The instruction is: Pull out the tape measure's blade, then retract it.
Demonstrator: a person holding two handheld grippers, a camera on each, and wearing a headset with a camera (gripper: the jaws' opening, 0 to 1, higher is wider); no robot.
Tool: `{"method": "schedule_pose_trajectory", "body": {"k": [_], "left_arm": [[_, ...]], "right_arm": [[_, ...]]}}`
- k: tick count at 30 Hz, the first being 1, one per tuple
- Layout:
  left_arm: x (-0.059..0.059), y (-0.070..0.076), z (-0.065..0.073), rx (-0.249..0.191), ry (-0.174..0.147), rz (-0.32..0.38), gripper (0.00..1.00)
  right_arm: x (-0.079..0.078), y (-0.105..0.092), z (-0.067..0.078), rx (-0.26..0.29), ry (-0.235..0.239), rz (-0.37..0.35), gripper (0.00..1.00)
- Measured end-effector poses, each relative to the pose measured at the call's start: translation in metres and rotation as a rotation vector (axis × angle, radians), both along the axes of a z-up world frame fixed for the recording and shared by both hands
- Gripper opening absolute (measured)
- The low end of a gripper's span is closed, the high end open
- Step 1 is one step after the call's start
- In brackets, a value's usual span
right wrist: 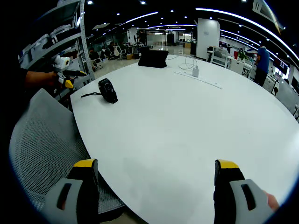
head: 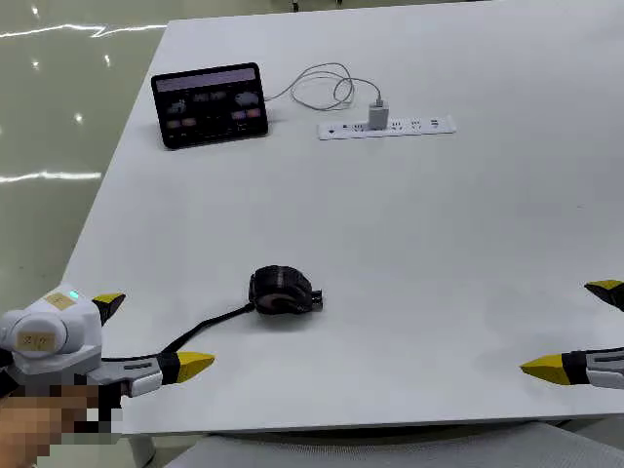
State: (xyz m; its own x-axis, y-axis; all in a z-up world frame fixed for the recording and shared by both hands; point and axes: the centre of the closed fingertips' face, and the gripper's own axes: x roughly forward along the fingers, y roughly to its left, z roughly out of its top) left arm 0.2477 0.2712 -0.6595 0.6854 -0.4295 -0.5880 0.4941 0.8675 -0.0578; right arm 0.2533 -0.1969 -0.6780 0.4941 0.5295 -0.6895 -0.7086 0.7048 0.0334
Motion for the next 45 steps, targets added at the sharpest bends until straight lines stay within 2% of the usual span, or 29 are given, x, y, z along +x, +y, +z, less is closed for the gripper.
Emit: {"method": "schedule_pose_trajectory", "body": {"k": [7,17,20,23,26,28,30,40,42,43,45], "left_arm": [[0.002,-0.001,0.002,0.002,-0.004,0.004,1.00],[0.013,-0.007,0.001,0.004,-0.015,-0.015,1.00],[0.018,-0.010,0.005,-0.001,-0.042,-0.030,1.00],[0.020,-0.012,0.003,-0.007,-0.018,-0.043,1.00],[0.022,-0.011,0.002,0.005,-0.019,-0.055,1.00],[0.022,-0.011,0.001,-0.007,-0.008,-0.061,1.00],[0.022,-0.011,0.001,0.000,-0.009,-0.071,1.00],[0.023,-0.009,0.002,-0.005,-0.002,-0.089,1.00],[0.023,-0.011,0.002,-0.005,-0.014,-0.108,1.00],[0.025,-0.013,0.001,0.002,-0.032,-0.131,1.00],[0.026,-0.011,-0.003,0.018,-0.023,-0.128,1.00]], "right_arm": [[-0.001,-0.003,0.000,0.005,0.000,-0.002,1.00],[0.000,-0.007,0.001,0.002,-0.002,-0.005,1.00],[0.001,-0.008,0.002,-0.003,-0.007,-0.006,1.00],[0.004,-0.007,0.003,-0.006,-0.011,-0.006,1.00],[0.006,-0.005,0.004,-0.009,-0.015,-0.001,1.00],[0.007,-0.004,0.005,-0.014,-0.018,0.004,1.00],[0.009,-0.004,0.006,-0.026,-0.027,0.007,1.00],[0.009,0.003,0.007,-0.015,-0.026,0.022,1.00],[0.010,0.005,0.006,-0.018,-0.042,0.044,1.00],[0.009,0.006,0.004,-0.025,-0.036,0.051,1.00],[0.007,0.009,0.001,-0.020,-0.017,0.064,1.00]]}}
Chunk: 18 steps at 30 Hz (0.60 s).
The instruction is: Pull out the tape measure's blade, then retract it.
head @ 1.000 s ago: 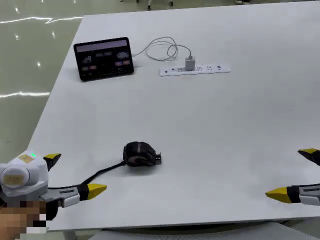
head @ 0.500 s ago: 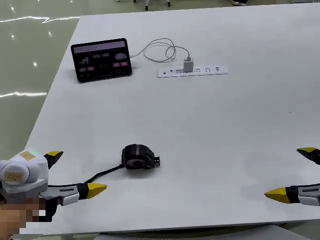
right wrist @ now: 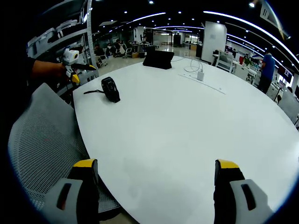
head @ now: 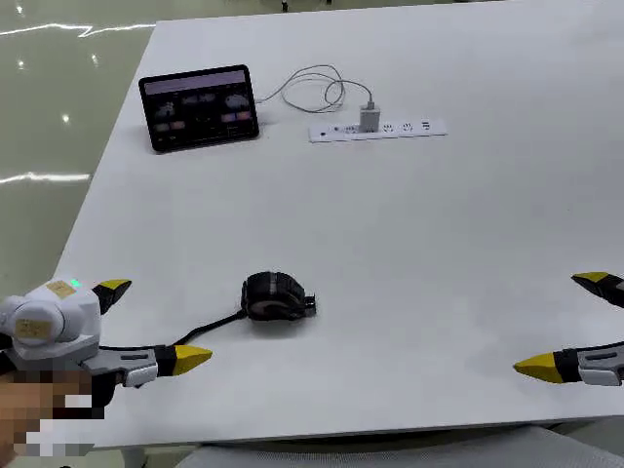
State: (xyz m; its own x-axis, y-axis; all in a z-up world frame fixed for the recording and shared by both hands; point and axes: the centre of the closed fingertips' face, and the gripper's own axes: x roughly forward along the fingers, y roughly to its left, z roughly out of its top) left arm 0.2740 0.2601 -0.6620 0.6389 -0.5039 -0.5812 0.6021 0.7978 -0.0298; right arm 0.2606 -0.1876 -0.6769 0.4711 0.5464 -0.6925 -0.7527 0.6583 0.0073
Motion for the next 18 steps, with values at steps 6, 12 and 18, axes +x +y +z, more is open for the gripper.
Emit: {"method": "schedule_pose_trajectory", "body": {"k": [6,12,18], "left_arm": [[0.005,-0.002,-0.004,0.006,0.034,-0.016,1.00],[0.011,-0.013,-0.007,0.027,0.047,-0.085,1.00],[0.022,-0.020,-0.009,0.045,0.067,-0.123,1.00]], "right_arm": [[0.003,0.012,0.002,-0.001,0.001,0.041,1.00],[0.013,0.024,0.004,-0.009,-0.001,0.081,0.98],[0.020,0.035,0.005,-0.004,-0.003,0.111,0.98]]}}
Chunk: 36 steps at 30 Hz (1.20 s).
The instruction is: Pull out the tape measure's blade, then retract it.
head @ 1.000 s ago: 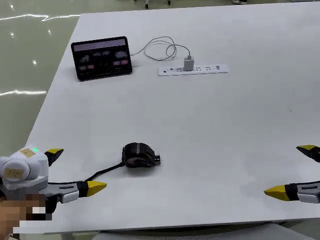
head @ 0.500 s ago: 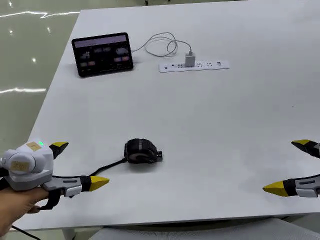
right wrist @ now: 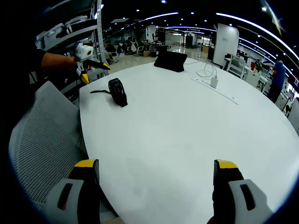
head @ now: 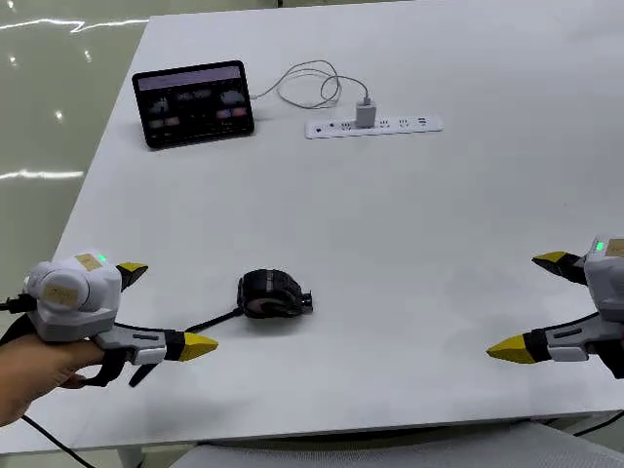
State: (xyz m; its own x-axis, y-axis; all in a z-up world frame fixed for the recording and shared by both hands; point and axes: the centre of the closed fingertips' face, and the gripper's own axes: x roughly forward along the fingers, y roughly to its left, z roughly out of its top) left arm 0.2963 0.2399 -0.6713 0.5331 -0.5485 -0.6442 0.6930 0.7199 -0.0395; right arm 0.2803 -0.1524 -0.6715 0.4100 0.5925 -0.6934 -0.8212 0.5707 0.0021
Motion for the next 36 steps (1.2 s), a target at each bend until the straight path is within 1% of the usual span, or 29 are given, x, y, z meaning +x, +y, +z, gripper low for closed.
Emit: {"method": "schedule_pose_trajectory", "body": {"k": [3,4,5,6,7,8,10,14,16,18,19,22,24,26,28,29,31,33,36], "left_arm": [[0.006,-0.004,-0.001,0.017,-0.001,-0.032,1.00],[0.008,-0.008,0.002,0.007,-0.006,-0.043,1.00],[0.010,-0.010,0.003,0.004,-0.002,-0.048,1.00],[0.012,-0.012,0.002,0.011,0.009,-0.053,1.00],[0.014,-0.013,0.001,0.027,0.013,-0.064,1.00],[0.016,-0.015,0.002,0.037,0.009,-0.074,1.00],[0.019,-0.022,0.005,0.032,0.002,-0.100,1.00],[0.024,-0.032,0.006,0.047,0.007,-0.143,1.00],[0.026,-0.038,0.006,0.056,0.005,-0.176,1.00],[0.029,-0.040,0.004,0.068,0.010,-0.199,0.99],[0.030,-0.042,0.002,0.082,0.011,-0.213,0.99],[0.031,-0.048,-0.001,0.099,0.018,-0.252,0.97],[0.031,-0.051,-0.004,0.118,0.024,-0.279,0.95],[0.032,-0.054,-0.006,0.129,0.028,-0.298,0.95],[0.032,-0.057,-0.009,0.147,0.031,-0.327,0.94],[0.031,-0.059,-0.011,0.153,0.039,-0.343,0.93],[0.032,-0.061,-0.013,0.163,0.044,-0.357,0.91],[0.033,-0.065,-0.016,0.169,0.052,-0.377,0.91],[0.035,-0.069,-0.019,0.185,0.053,-0.398,0.88]], "right_arm": [[0.002,0.005,-0.002,-0.004,0.006,0.021,0.98],[0.004,0.007,-0.003,-0.009,0.006,0.031,0.98],[0.004,0.009,-0.003,-0.008,0.007,0.036,0.98],[0.005,0.011,-0.002,-0.007,0.008,0.041,0.97],[0.006,0.014,-0.002,-0.008,0.009,0.049,0.97],[0.006,0.016,-0.003,-0.011,0.008,0.056,0.97],[0.008,0.021,-0.003,-0.013,0.009,0.071,0.97],[0.011,0.031,-0.003,-0.012,0.010,0.098,0.97],[0.013,0.039,-0.001,-0.008,0.010,0.115,0.97],[0.015,0.044,0.000,-0.008,0.009,0.127,0.97],[0.016,0.048,0.000,-0.005,0.008,0.136,0.97],[0.018,0.057,-0.001,-0.005,0.011,0.156,0.97],[0.021,0.063,-0.001,-0.014,-0.005,0.168,1.00],[0.021,0.069,-0.001,-0.009,0.006,0.181,0.99],[0.023,0.075,-0.003,-0.015,0.002,0.195,0.99],[0.024,0.078,-0.005,-0.017,0.006,0.201,1.00],[0.024,0.081,-0.006,-0.020,0.006,0.209,1.00],[0.025,0.085,-0.008,-0.026,0.010,0.219,1.00],[0.025,0.089,-0.012,-0.028,0.018,0.228,1.00]]}}
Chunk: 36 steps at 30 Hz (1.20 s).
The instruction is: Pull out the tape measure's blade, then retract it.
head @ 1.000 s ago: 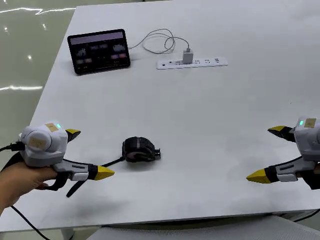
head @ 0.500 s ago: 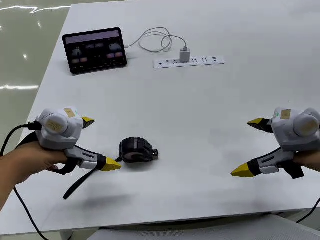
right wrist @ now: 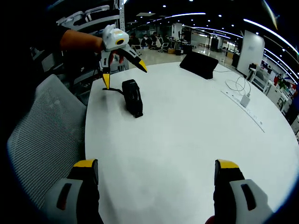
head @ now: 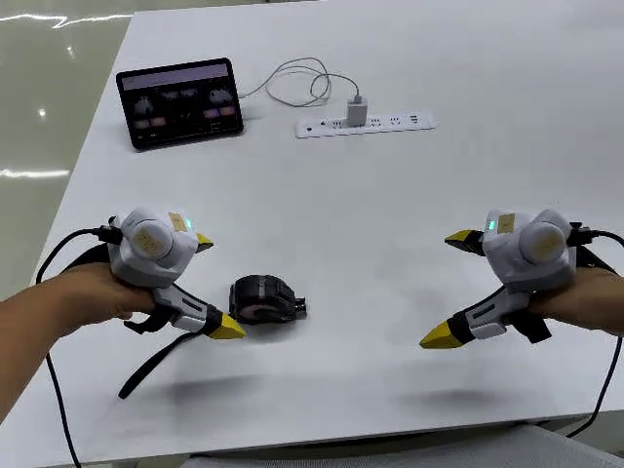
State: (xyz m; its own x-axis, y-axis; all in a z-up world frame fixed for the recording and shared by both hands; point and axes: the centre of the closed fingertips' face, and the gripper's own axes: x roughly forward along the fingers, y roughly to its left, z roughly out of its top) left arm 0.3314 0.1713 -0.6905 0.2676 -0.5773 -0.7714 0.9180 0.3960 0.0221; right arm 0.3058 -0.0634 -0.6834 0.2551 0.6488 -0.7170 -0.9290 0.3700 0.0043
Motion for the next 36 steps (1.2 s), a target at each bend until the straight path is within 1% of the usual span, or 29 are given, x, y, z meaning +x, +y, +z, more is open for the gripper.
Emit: {"method": "schedule_pose_trajectory", "body": {"k": [4,6,8,10,12,14,17,18,22,26,29,32,33,36], "left_arm": [[0.001,-0.008,-0.003,0.013,0.011,-0.039,0.83],[0.001,-0.012,-0.004,0.022,0.015,-0.054,0.82],[-0.001,-0.015,-0.006,0.033,0.021,-0.079,0.77],[0.001,-0.018,-0.007,0.041,0.015,-0.088,0.75],[0.001,-0.021,-0.010,0.052,0.025,-0.099,0.71],[-0.002,-0.025,-0.012,0.058,0.038,-0.120,0.66],[-0.005,-0.030,-0.015,0.067,0.053,-0.138,0.64],[-0.006,-0.032,-0.017,0.077,0.056,-0.144,0.63],[-0.007,-0.034,-0.022,0.092,0.060,-0.168,0.59],[-0.006,-0.036,-0.023,0.090,0.067,-0.177,0.55],[-0.008,-0.040,-0.022,0.092,0.070,-0.181,0.51],[-0.009,-0.042,-0.023,0.099,0.065,-0.194,0.48],[-0.009,-0.044,-0.024,0.101,0.057,-0.201,0.47],[-0.009,-0.046,-0.024,0.109,0.048,-0.219,0.39]], "right_arm": [[0.000,0.010,0.000,-0.002,0.002,0.022,0.99],[0.002,0.014,0.000,-0.002,0.003,0.034,0.99],[0.004,0.018,0.001,0.000,0.004,0.045,0.98],[0.006,0.024,0.001,0.003,0.003,0.062,0.97],[0.008,0.031,0.001,0.002,0.000,0.077,0.96],[0.010,0.037,0.000,0.001,0.001,0.090,0.96],[0.011,0.048,0.000,0.005,-0.008,0.114,0.94],[0.011,0.052,-0.001,0.001,-0.006,0.123,0.94],[0.011,0.063,-0.004,-0.006,-0.003,0.155,0.92],[0.012,0.075,-0.007,-0.010,-0.002,0.188,0.90],[0.013,0.085,-0.008,-0.004,0.003,0.199,0.88],[0.016,0.094,-0.010,-0.005,0.002,0.215,0.86],[0.017,0.098,-0.011,-0.007,0.004,0.221,0.85],[0.016,0.105,-0.015,-0.013,0.006,0.239,0.82]]}}
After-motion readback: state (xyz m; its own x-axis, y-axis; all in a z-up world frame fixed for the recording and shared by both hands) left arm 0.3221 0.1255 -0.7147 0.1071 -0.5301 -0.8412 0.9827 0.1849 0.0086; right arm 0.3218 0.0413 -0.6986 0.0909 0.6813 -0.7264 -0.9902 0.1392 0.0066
